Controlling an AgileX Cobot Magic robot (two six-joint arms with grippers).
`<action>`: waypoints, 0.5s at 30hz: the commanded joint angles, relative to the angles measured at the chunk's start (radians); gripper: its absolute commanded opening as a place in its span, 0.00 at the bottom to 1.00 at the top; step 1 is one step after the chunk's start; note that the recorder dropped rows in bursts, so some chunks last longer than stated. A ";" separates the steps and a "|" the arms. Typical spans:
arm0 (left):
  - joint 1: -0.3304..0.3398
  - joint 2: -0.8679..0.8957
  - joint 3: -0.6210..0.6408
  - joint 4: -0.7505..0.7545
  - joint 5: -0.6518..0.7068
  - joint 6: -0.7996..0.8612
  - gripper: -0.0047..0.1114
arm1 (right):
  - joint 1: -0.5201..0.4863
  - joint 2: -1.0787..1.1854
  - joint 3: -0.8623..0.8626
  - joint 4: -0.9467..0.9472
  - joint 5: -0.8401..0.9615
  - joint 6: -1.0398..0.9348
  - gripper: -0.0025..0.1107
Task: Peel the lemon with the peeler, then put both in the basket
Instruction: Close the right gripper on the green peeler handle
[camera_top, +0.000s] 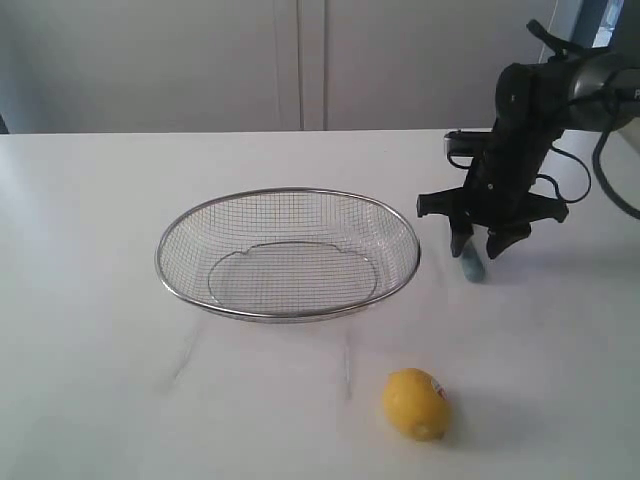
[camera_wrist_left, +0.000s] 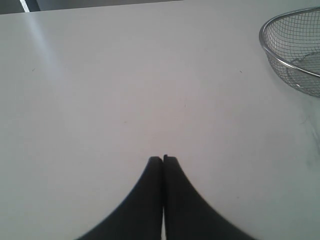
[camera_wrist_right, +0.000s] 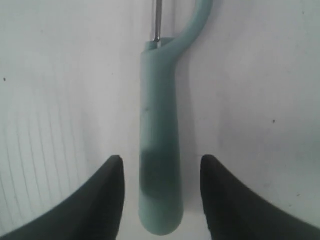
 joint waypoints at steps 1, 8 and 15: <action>-0.008 -0.005 0.002 0.000 0.000 -0.002 0.04 | 0.001 0.002 -0.005 0.005 -0.010 0.009 0.42; -0.008 -0.005 0.002 0.000 0.000 -0.002 0.04 | 0.001 0.002 -0.005 0.005 -0.025 0.009 0.42; -0.008 -0.005 0.002 0.000 0.000 -0.002 0.04 | 0.001 0.002 -0.005 0.005 -0.045 0.009 0.41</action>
